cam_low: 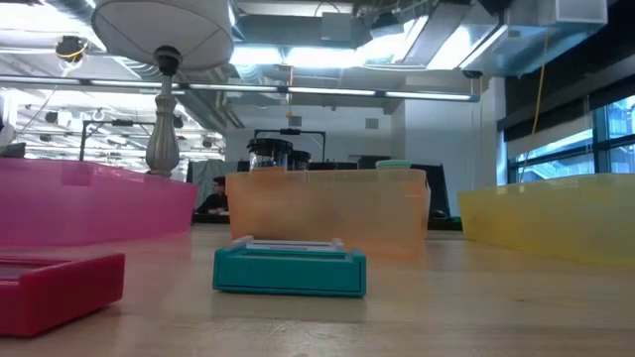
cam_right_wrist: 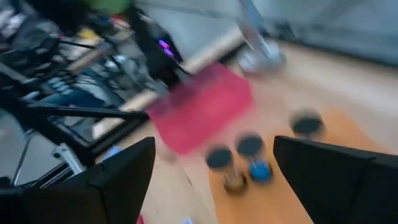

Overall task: Pick & Place Office items
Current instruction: Put the green charger adapter into the yellow bin

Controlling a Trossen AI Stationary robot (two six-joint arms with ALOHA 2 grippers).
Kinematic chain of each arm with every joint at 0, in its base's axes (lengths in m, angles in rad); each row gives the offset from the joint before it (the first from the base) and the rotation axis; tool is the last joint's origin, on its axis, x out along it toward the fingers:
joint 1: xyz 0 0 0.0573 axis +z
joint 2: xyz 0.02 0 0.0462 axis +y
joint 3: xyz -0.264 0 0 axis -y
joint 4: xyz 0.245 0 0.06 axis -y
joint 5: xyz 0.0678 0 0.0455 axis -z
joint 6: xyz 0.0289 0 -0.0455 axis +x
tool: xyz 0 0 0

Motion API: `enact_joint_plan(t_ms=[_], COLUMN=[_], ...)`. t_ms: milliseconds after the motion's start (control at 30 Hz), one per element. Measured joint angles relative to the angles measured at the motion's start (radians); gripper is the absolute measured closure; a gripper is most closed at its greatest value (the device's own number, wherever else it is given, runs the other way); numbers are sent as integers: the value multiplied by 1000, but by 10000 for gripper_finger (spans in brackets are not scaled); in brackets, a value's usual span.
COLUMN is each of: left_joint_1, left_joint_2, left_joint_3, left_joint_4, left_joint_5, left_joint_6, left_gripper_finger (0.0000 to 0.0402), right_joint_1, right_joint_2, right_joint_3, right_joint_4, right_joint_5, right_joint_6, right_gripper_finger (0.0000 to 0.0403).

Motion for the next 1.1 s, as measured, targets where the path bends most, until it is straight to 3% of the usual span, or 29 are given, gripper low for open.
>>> enact_joint_plan(t_ms=[200, 367, 533, 833, 1100], left_joint_1=[-2, 2, 18, 26, 59], left_joint_2=[-9, -1, 6, 69, 161], left_joint_3=[0, 0, 0, 0, 0], left_joint_4=[171, 175, 182, 192, 317], left_joint_5=[-12, -8, 78, 118, 178], left_joint_6=[-265, -575, -891, -1153, -1203], left_gripper_finger=[256, 256, 256, 256, 256], right_joint_1=[-2, -2, -2, -6, -18], right_joint_2=[0, 0, 0, 17, 72], right_joint_3=[0, 0, 0, 0, 0], right_joint_4=[312, 508, 593, 590, 587], right_joint_5=[1, 3, 3, -12, -76], right_joint_6=[-460, -797, -1109, -1270, -1258], right_gripper_finger=[72, 72, 72, 72, 72])
